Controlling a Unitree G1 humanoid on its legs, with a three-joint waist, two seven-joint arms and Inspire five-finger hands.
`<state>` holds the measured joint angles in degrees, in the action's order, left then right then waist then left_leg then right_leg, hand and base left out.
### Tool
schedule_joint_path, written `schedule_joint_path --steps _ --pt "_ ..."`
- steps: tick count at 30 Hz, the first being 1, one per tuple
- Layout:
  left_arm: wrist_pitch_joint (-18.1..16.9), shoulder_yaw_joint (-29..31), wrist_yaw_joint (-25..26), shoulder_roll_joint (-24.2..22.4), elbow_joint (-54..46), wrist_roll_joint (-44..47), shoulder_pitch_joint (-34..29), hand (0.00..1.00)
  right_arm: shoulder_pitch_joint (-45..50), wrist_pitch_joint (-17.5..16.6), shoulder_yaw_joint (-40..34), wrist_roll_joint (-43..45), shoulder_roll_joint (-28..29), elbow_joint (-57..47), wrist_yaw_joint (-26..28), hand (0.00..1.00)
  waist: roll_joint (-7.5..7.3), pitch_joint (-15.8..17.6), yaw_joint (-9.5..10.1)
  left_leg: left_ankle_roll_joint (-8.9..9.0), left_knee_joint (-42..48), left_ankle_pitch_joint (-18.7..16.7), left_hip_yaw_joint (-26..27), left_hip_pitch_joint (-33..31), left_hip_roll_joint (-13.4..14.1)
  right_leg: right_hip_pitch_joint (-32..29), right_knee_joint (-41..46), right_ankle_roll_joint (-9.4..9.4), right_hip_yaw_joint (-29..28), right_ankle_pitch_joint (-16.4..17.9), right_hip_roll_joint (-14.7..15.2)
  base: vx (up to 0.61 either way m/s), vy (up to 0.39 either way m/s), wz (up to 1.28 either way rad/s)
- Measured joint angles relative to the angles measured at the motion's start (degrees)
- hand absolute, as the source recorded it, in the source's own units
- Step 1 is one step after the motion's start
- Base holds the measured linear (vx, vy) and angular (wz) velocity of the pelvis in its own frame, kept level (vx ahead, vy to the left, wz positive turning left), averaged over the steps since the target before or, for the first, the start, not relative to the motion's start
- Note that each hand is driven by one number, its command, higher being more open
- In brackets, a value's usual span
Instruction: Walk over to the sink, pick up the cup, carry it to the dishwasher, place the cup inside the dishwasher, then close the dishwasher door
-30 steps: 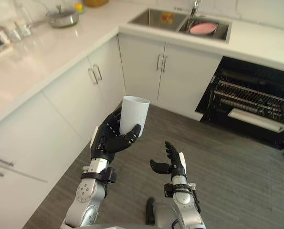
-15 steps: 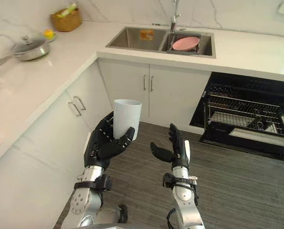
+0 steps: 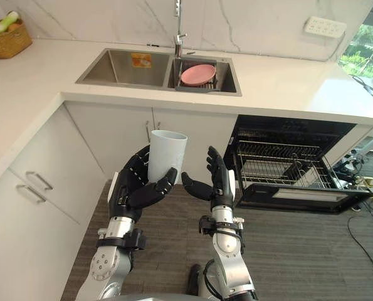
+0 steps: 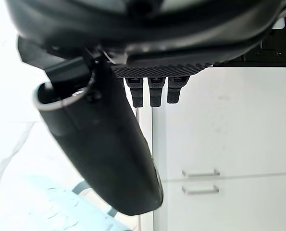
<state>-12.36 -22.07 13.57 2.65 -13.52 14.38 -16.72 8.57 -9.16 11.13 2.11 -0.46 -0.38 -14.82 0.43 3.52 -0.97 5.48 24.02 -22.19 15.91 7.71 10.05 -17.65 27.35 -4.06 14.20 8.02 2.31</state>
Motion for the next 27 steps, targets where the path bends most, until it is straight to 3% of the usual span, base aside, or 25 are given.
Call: schedule_joint_path --steps 1,3,5,6,8,11,12,13,14,16,19,21,22,24,25,27 --pt "0.0 -0.1 -0.1 -0.3 0.0 -0.1 0.0 0.30 0.9 0.1 -0.1 0.0 0.0 -1.2 -0.2 0.90 0.42 0.3 0.01 0.19 4.3 0.4 -0.6 -1.0 1.3 1.2 0.0 -0.27 0.3 0.7 -0.8 0.40 -0.149 -0.14" --pt "0.0 -0.2 -0.1 -1.5 -0.2 -0.5 0.0 0.30 4.9 0.1 -0.4 0.3 0.1 -8.2 -1.0 0.90 1.21 1.1 0.27 0.23 25.9 7.4 -4.5 -8.2 5.8 7.3 -1.9 -1.35 0.2 3.0 -2.9 0.37 -0.104 -0.11" --pt "0.0 -0.5 -0.3 -1.7 -1.0 -0.9 -0.5 0.30 6.8 -0.2 -0.6 0.7 0.4 -13.9 -1.8 0.90 1.17 1.3 0.39 -0.66 35.3 7.0 -5.1 -13.8 7.7 11.6 -4.0 -1.44 -0.2 4.1 -3.4 0.30 -0.049 -0.13" --pt "0.0 -0.8 -0.6 -1.7 -2.3 -0.9 -1.1 0.30 7.1 -1.3 -0.7 0.8 0.5 -16.5 -2.0 0.90 0.99 1.3 0.70 -2.04 35.6 6.1 -4.7 -16.8 7.7 13.5 -5.3 -1.41 -0.9 4.7 -3.4 0.32 -0.013 -0.18" --pt "-0.2 -0.8 -1.3 -1.8 -3.2 -0.9 -1.4 0.30 7.0 -2.8 -0.8 0.8 0.6 -18.0 -2.0 0.90 0.69 0.8 1.82 -3.49 30.2 4.4 -4.7 -20.2 6.8 14.9 -6.9 -1.51 -2.6 5.5 -3.4 0.25 0.045 -0.37" --pt "-0.3 -0.3 -1.2 -1.7 -3.6 -0.9 -1.5 0.30 5.3 -3.1 -0.8 1.1 0.5 -15.8 -1.9 0.90 0.68 0.7 3.08 -3.45 14.7 3.8 -10.2 -22.0 2.3 16.8 -8.8 -0.52 -6.3 5.9 -3.3 0.21 0.110 -0.57" --pt "-0.4 -0.1 -1.1 -1.7 -3.6 -0.9 -1.5 0.30 3.5 -3.1 -0.8 1.2 0.3 -12.8 -1.8 0.90 0.79 0.5 3.26 -2.16 6.9 4.8 -15.2 -22.0 -0.5 16.9 -9.3 0.33 -8.0 5.9 -3.3 0.29 0.241 -0.95" --pt "-0.4 0.2 -1.0 -1.6 -3.4 -0.9 -1.6 0.30 2.1 -3.1 -0.8 1.2 0.1 -8.9 -1.7 0.90 1.11 0.2 3.42 -0.71 1.9 9.9 -18.3 -21.2 -2.5 16.9 -9.4 2.01 -10.4 6.1 -3.3 0.31 0.292 -0.93" --pt "-0.4 0.2 -1.0 -1.5 -3.2 -0.9 -1.7 0.30 1.9 -2.8 -0.8 1.2 0.0 -7.4 -1.6 0.90 1.05 -0.1 3.68 -0.92 1.1 12.4 -18.6 -20.3 -3.0 16.9 -9.3 2.85 -11.7 6.1 -3.3 0.36 0.308 -0.84" --pt "-0.3 0.3 -0.5 -1.1 -1.8 -0.9 -1.2 0.30 3.1 -1.6 -0.8 1.2 1.2 -4.8 -1.4 0.90 -1.25 -0.9 2.91 -2.37 1.9 10.8 -14.9 -20.1 -4.3 16.4 -9.3 4.84 -14.7 6.7 -1.0 0.35 0.287 -0.63" --pt "-0.3 0.3 0.2 -0.1 0.2 -0.9 0.4 0.30 2.4 -1.3 -0.8 1.2 1.8 -3.3 -1.2 0.90 -1.77 -0.8 2.90 -4.10 -1.0 8.9 -9.3 -16.0 -5.4 13.2 -2.5 7.32 -16.3 6.9 1.4 0.21 0.228 -0.76" --pt "-0.2 0.2 0.4 1.0 0.6 -0.9 0.6 0.30 0.6 -1.3 -0.8 1.2 2.0 -0.1 -1.0 0.90 -1.91 -0.7 2.41 -4.77 -4.1 8.5 -6.7 -11.3 -5.8 10.7 5.7 9.00 -12.1 5.9 3.6 0.17 0.176 -0.66" --pt "-0.2 0.2 0.4 1.3 0.6 -0.9 0.6 0.30 0.3 -1.3 -0.8 1.2 2.0 1.0 -1.0 0.90 -1.94 -0.6 2.24 -4.89 -5.3 8.5 -6.0 -9.6 -5.9 9.7 8.1 9.08 -10.2 5.4 4.4 0.17 0.120 -0.55" --pt "-0.6 0.6 0.4 1.5 0.6 -1.1 0.8 0.30 -0.1 -1.3 -0.5 1.1 2.0 3.5 -0.3 0.90 -2.25 -1.3 1.59 -4.99 -8.9 8.4 -3.9 -5.9 -5.5 7.1 10.7 6.19 -5.0 8.5 6.3 0.17 0.069 -0.44" --pt "-0.6 0.9 0.4 1.5 0.6 -1.1 1.1 0.30 -0.4 -1.3 -0.5 1.1 2.0 3.9 0.0 0.90 -2.34 -1.3 1.54 -4.99 -9.4 8.4 -3.4 -5.6 -5.2 5.9 10.3 5.70 -3.7 8.8 6.5 0.16 -0.008 -0.50" --pt "-0.6 2.0 0.5 1.6 1.1 -1.1 1.9 0.30 -2.2 -1.3 -0.5 1.1 2.0 5.5 0.5 0.90 -2.01 -1.1 1.17 -4.94 -10.2 8.4 -1.4 -5.1 -2.9 1.8 3.0 4.78 0.7 7.9 5.6 0.17 -0.085 -0.49"
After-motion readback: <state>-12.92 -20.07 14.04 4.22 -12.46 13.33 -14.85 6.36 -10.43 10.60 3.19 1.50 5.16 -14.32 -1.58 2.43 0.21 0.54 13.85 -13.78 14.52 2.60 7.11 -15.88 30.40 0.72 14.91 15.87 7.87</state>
